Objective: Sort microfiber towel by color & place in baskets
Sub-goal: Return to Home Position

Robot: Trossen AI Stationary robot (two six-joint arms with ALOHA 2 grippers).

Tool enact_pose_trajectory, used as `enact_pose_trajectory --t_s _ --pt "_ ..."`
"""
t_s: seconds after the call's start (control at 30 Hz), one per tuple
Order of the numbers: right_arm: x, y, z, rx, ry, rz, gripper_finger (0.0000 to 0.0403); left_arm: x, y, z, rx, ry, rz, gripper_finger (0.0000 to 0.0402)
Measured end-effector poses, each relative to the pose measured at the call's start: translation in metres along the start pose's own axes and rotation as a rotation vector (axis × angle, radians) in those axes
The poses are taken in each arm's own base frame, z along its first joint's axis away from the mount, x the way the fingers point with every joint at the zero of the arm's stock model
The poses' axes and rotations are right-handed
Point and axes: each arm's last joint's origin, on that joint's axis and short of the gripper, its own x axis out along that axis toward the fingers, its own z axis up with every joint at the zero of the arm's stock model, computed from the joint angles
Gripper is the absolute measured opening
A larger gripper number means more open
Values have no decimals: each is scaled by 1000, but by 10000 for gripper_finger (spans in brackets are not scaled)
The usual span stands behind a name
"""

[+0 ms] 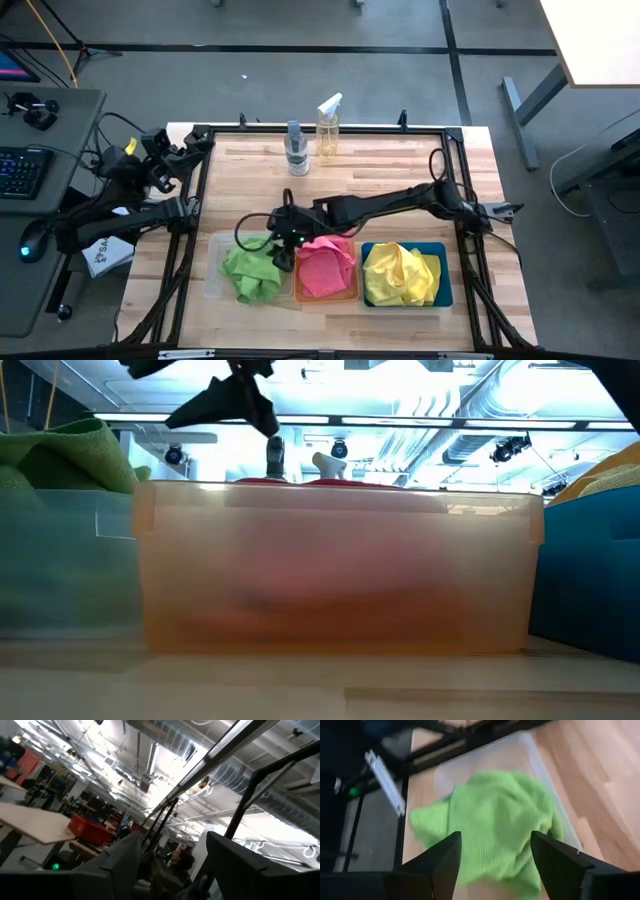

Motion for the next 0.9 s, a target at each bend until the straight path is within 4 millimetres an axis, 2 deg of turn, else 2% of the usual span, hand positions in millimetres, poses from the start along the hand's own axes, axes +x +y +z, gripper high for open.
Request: enact_pose_trajectory --t_s 0.07,0.17,0.3,0.4,0.57,0.7,0.77,0.9 --pt "-9 -2 -3 -27 70 -12 235 0 4 -5 -6 13 12 213" --pt "-33 -4 -7 -101 161 -100 229 1 12 -16 -30 45 26 213" --pt "-81 -4 -5 -189 202 -258 211 7 28 -39 -70 96 87 212" --pt "-122 -3 -1 -227 191 -353 191 16 33 -53 -46 62 52 201" --pt "-185 -7 0 -204 197 -444 115 34 33 -80 20 99 -5 134" --pt "-227 -12 -5 -150 198 -497 21 34 34 -106 65 218 4 38" --pt "-247 -12 -8 -120 183 -527 12 26 35 -116 59 236 -12 11" --pt "-282 -8 -17 -53 139 -564 11 1 39 -131 21 238 -18 8"
